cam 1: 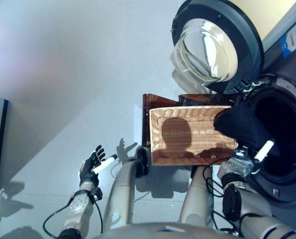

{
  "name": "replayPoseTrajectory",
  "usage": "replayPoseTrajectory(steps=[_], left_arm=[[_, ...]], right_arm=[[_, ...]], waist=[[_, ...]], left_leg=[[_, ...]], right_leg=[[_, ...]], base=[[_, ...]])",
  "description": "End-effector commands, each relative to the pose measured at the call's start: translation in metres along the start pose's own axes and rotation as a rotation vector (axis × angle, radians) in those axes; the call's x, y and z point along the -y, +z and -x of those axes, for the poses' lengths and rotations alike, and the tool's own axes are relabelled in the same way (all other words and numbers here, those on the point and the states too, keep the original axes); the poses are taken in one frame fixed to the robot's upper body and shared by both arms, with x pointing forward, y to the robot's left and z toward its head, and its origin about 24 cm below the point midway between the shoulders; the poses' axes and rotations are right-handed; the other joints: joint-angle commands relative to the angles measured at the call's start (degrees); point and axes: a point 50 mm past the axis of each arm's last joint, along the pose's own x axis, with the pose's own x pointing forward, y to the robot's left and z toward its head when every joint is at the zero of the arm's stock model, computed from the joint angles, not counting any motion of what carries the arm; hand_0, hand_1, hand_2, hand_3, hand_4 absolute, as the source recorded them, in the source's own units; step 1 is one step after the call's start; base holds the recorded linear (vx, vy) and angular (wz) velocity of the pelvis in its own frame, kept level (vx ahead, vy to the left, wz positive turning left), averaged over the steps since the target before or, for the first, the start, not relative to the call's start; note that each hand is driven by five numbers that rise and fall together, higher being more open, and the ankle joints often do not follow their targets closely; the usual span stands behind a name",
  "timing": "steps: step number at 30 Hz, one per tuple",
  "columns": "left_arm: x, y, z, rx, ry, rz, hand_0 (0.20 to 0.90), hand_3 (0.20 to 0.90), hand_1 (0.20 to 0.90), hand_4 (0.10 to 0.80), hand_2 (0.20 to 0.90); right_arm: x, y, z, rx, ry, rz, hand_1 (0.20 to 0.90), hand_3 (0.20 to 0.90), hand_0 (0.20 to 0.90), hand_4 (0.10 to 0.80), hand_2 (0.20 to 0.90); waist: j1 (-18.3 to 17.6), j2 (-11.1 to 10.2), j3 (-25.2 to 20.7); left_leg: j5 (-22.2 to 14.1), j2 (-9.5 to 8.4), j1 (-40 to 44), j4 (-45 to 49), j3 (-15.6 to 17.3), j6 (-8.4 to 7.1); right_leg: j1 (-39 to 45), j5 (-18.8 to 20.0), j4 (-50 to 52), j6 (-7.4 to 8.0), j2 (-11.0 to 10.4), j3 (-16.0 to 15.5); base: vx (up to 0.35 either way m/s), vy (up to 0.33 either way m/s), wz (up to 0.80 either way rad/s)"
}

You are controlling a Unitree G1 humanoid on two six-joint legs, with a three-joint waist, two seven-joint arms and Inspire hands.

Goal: Pick up the clothes and place them into the washing machine

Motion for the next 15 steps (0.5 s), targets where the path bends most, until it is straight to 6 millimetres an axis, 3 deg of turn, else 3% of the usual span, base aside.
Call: replayPoseTrajectory(steps=[1,4,6,8,11,12,15], left_arm=[[-0.014,0.018,0.003,0.109,0.001,-0.05,0.9,0.9,0.9,0.8,0.9],[-0.012,0.019,0.002,0.107,-0.015,-0.065,0.9,0.9,0.9,0.8,0.9],[-0.01,0.019,0.002,0.108,-0.025,-0.065,0.9,0.9,0.9,0.8,0.9],[-0.008,0.022,0.002,0.121,-0.044,-0.075,0.9,0.9,0.9,0.8,0.9],[-0.006,0.022,0.002,0.121,-0.052,-0.077,0.9,0.9,0.9,0.8,0.9],[-0.007,0.025,0.002,0.129,-0.054,-0.076,0.9,0.9,0.9,0.8,0.9],[-0.008,0.026,0.003,0.133,-0.052,-0.082,0.9,0.9,0.9,0.8,0.9]], right_arm=[[-0.064,0.061,-0.02,0.244,0.144,-0.081,0.2,0.2,0.2,0.3,0.2],[-0.094,0.091,-0.024,0.341,0.148,-0.188,0.2,0.2,0.2,0.3,0.2],[-0.102,0.102,-0.025,0.365,0.153,-0.212,0.2,0.2,0.2,0.3,0.2],[-0.127,0.126,-0.024,0.427,0.179,-0.252,0.2,0.2,0.2,0.3,0.2],[-0.136,0.138,-0.023,0.456,0.178,-0.253,0.2,0.2,0.2,0.3,0.2],[-0.15,0.155,-0.02,0.499,0.187,-0.283,0.2,0.2,0.2,0.3,0.2],[-0.164,0.182,-0.016,0.57,0.193,-0.297,0.2,0.2,0.2,0.3,0.2]], waist=[[0.7,2.2,-2.5],[1.0,3.6,-3.5],[1.1,4.2,-3.9],[1.3,5.2,-4.6],[1.4,5.6,-4.9],[1.4,6.3,-5.2],[1.4,7.0,-5.6]], left_leg=[[-0.8,1.72,2.0,-1.6,-2.3,-4.84],[-0.5,1.2,2.2,-2.7,-2.2,-4.83],[-0.4,1.01,2.2,-3.0,-2.1,-4.82],[-0.1,0.55,2.2,-3.7,-1.9,-4.88],[0.0,0.41,2.4,-4.1,-1.8,-4.87],[0.2,0.23,2.5,-4.5,-1.6,-4.97],[0.5,0.12,3.0,-5.3,-1.4,-5.03]], right_leg=[[-1.8,1.4,2.7,-4.97,1.8,-0.4],[-2.3,1.2,2.8,-4.76,1.6,0.1],[-2.6,1.1,3.0,-4.72,1.5,0.3],[-3.0,0.9,3.2,-4.64,1.2,0.9],[-3.2,0.9,3.2,-4.57,1.0,1.1],[-3.3,0.7,3.4,-4.56,0.8,1.4],[-3.6,0.4,3.9,-4.59,0.8,1.6]], base=[[0.0,0.0,0.0],[0.004,0.011,0.0],[0.013,0.033,0.04],[0.015,0.046,0.03],[0.007,0.014,0.04],[0.026,0.027,-0.05],[0.024,0.017,0.07]])
